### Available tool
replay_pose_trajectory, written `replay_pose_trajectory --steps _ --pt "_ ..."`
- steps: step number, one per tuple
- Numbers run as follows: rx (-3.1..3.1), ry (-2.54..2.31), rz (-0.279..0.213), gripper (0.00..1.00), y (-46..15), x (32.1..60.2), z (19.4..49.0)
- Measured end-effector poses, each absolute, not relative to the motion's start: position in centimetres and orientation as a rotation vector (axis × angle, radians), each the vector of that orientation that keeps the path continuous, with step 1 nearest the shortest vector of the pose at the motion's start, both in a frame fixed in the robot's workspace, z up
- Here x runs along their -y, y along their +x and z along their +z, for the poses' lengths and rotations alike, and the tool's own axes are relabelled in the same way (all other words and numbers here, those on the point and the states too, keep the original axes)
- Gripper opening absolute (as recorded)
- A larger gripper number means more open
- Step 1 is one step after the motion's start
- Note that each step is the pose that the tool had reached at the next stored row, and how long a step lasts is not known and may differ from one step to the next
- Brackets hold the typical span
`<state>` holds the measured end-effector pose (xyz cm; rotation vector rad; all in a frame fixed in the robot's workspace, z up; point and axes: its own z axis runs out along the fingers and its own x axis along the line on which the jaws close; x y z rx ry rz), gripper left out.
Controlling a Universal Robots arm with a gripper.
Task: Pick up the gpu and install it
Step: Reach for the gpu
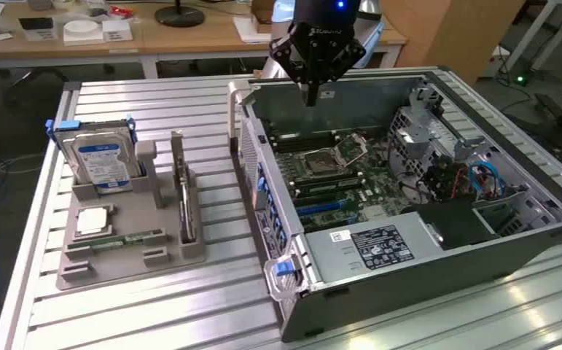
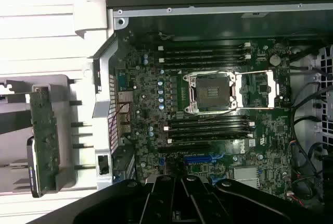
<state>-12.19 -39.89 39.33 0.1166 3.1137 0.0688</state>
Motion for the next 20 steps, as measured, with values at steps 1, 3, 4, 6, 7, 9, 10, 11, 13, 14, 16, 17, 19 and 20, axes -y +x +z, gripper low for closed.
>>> replay_pose_trajectory --steps 1,3,4,6,7,9,10,11,13,14,16,17,19,20 --pt "-3.114 0.117 0.069 0.11 -12.2 39.9 39.3" --pt "-3.114 0.117 0.069 0.11 -12.2 39.9 39.3" --pt "-3.114 0.117 0.069 0.11 -12.3 39.9 39.3" --pt "-3.114 0.117 0.069 0.11 -12.4 39.9 39.3" --pt "-3.114 0.117 0.069 0.11 -12.6 39.9 39.3" --pt "-3.114 0.117 0.069 0.11 -12.9 39.9 39.3" --pt "-3.114 0.117 0.069 0.11 -13.2 39.9 39.3" --pt "-3.114 0.117 0.069 0.11 -13.4 39.9 39.3" --pt "-3.114 0.116 0.069 0.11 -13.9 39.9 39.3" --pt "-3.114 0.117 0.069 0.11 -14.1 39.9 39.3" --pt "-3.114 0.117 0.069 0.11 -14.6 39.9 39.3" --pt "-3.114 0.117 0.069 0.11 -14.8 39.9 39.3" --pt "-3.114 0.117 0.069 0.11 -15.2 39.9 39.3" --pt "-3.114 0.116 0.069 0.11 -15.4 39.9 39.3"
